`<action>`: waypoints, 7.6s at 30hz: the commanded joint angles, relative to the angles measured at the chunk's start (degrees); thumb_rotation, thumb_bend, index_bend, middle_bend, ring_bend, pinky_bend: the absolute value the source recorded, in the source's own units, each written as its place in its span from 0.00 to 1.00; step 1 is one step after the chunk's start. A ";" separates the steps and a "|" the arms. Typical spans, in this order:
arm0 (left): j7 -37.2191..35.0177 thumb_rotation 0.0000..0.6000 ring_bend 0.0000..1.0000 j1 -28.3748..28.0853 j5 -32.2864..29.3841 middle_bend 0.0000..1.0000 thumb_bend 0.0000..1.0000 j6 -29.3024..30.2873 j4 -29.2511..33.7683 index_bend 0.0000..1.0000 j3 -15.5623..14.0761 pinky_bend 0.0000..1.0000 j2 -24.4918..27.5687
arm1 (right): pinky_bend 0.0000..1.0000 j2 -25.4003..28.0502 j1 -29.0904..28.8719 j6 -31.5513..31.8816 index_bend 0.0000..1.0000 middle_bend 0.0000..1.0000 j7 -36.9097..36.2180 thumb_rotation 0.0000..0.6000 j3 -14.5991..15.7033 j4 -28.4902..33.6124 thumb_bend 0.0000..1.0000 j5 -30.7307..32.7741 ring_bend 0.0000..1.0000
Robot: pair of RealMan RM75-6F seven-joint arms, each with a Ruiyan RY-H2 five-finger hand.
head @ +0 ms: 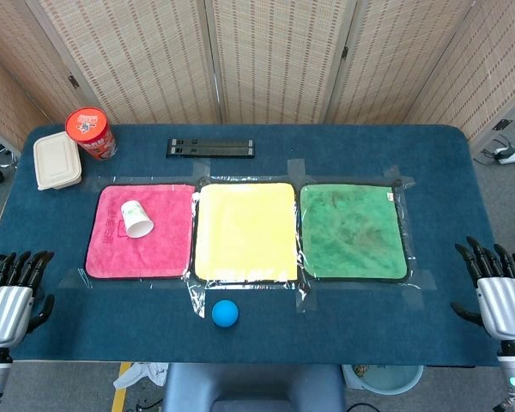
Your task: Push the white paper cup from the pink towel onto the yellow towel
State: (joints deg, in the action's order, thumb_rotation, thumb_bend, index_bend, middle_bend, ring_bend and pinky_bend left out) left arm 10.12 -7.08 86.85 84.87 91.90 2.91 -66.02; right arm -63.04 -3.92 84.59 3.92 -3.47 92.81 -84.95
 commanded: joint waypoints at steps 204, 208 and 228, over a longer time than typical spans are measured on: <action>11.71 1.00 0.00 -50.35 -16.89 0.00 0.39 -42.34 -42.79 0.00 8.72 0.00 -35.82 | 0.04 3.22 4.92 5.21 0.11 0.06 -10.61 1.00 0.92 -3.80 0.14 -2.81 0.15; 11.55 1.00 0.00 -49.53 -18.63 0.00 0.39 -40.58 -41.10 0.00 10.23 0.00 -34.49 | 0.04 3.46 4.83 5.25 0.11 0.06 -10.55 1.00 0.92 -3.84 0.14 -3.15 0.15; 4.64 1.00 0.00 -33.13 -27.46 0.00 0.47 -26.82 -13.87 0.00 13.24 0.00 -12.28 | 0.04 4.87 3.88 5.04 0.11 0.07 -11.16 1.00 1.11 -3.77 0.14 -5.10 0.15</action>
State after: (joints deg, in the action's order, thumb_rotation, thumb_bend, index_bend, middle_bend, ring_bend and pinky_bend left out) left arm 16.55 -42.97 59.24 55.50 74.73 16.69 -80.80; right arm -58.18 -0.03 89.64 -7.24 -2.36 89.05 -90.03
